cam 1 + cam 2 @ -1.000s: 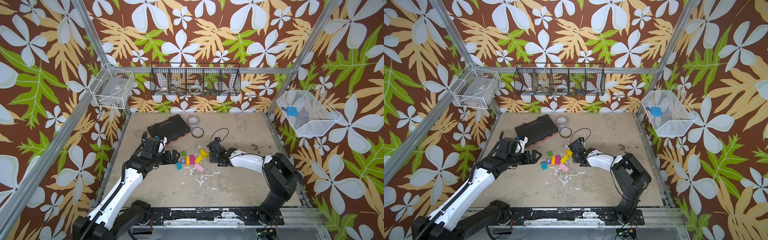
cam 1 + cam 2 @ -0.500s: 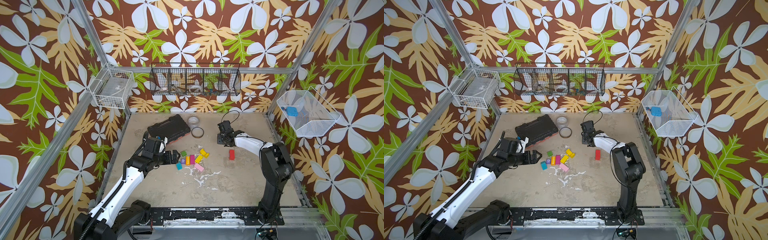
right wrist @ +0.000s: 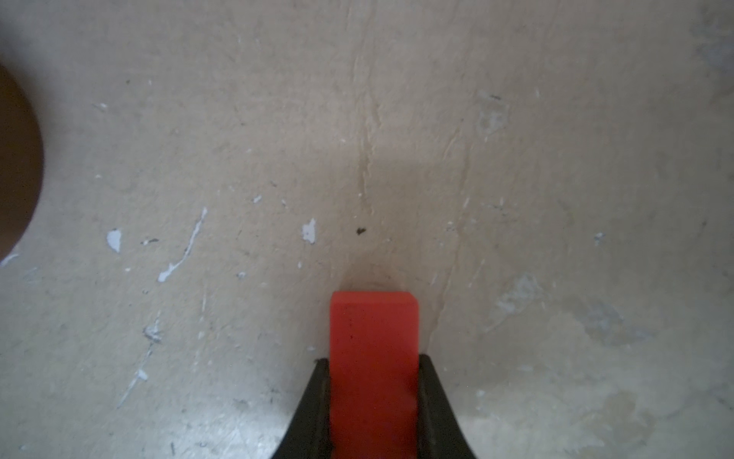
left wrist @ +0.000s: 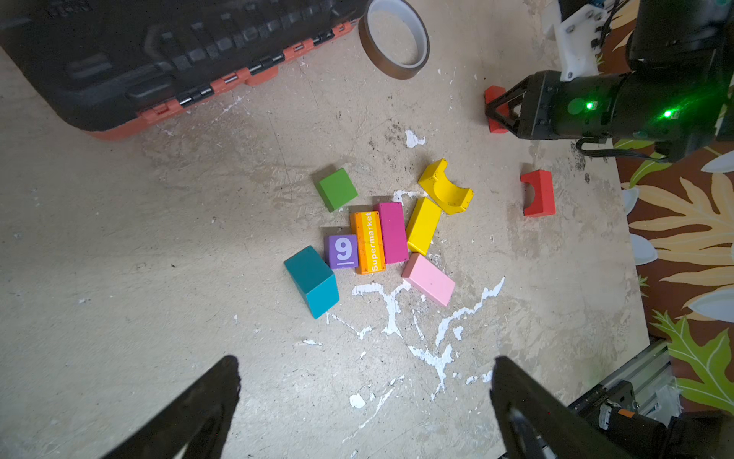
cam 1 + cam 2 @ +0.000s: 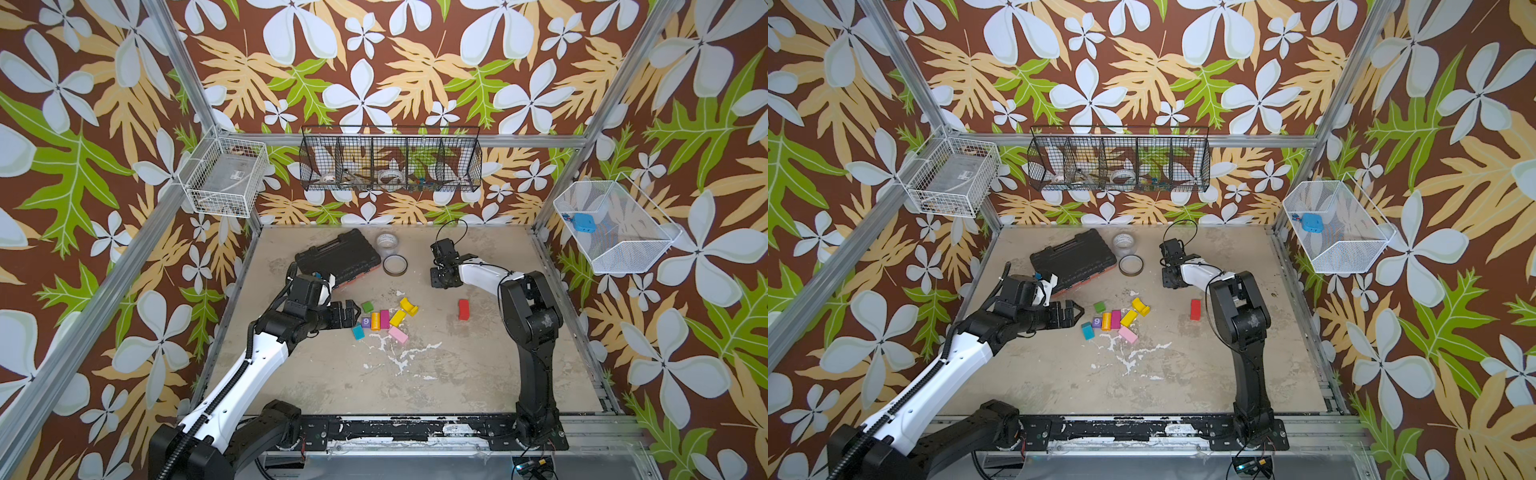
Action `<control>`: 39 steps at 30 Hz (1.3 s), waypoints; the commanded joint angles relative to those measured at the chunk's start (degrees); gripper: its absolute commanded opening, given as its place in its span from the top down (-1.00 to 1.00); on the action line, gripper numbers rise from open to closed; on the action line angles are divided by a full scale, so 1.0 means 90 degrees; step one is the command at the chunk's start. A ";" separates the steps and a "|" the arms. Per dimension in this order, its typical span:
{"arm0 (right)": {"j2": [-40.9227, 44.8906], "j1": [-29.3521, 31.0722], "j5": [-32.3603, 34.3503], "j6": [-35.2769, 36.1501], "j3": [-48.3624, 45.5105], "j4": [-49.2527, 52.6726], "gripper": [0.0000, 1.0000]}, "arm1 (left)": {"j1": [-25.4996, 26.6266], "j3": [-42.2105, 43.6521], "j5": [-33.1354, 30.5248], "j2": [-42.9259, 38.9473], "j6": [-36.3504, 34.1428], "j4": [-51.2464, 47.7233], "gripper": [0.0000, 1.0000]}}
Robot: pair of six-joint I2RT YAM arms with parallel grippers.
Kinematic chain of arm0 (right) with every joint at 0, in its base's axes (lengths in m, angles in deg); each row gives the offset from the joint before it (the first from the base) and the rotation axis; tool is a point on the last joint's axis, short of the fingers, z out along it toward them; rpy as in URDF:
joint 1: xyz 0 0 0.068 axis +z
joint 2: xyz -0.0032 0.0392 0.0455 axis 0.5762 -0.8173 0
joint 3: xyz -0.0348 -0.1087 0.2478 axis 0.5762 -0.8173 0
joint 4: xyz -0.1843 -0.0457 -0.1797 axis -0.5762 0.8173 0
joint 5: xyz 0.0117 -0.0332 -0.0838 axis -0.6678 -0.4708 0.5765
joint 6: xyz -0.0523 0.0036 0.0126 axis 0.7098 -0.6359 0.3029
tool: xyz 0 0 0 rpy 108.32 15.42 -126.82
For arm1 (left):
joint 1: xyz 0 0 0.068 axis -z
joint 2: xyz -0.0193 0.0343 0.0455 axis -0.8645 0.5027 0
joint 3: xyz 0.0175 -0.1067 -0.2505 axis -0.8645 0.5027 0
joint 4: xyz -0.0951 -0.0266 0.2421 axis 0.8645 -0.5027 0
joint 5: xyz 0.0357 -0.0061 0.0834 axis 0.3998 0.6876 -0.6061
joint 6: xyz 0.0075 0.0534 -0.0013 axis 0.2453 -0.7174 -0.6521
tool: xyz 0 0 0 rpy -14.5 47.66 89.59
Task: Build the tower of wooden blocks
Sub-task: 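Lower the red block onto the table, open the right gripper, withdraw, then move the right gripper back to the pile and grasp the pink block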
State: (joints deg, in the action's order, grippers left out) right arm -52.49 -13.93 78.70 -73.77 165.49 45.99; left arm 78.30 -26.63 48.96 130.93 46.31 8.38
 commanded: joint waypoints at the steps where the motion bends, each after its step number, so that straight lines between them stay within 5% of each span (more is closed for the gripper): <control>1: -0.0003 -0.0082 -0.0029 0.0007 -0.0021 0.0095 0.56 | 0.0010 -0.0034 0.0053 0.0016 -0.0088 0.0020 -0.99; 16: 0.0479 -0.0151 0.0022 -0.0093 -0.0202 0.0161 -0.29 | 0.0014 -0.0032 0.0046 0.0037 -0.0088 0.0012 -0.99; 25: 0.2566 0.0019 0.0116 -0.0477 -0.1228 0.0016 -0.50 | 0.0008 -0.0034 0.0024 0.0017 -0.0088 0.0010 -0.99; 32: 0.4459 0.1450 0.0501 -0.0860 -0.2483 -0.0359 -0.74 | 0.0010 -0.0034 -0.0012 -0.0088 -0.0078 0.0005 -0.99; 39: 0.4815 0.2995 0.1203 -0.1492 -0.2914 -0.0085 -0.70 | 0.0009 -0.0049 -0.0093 -0.0074 -0.0059 -0.0010 -0.99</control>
State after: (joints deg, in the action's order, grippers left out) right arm -9.44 10.16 85.23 -83.71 139.55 44.11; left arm 78.35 -26.65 48.72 130.19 46.34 8.34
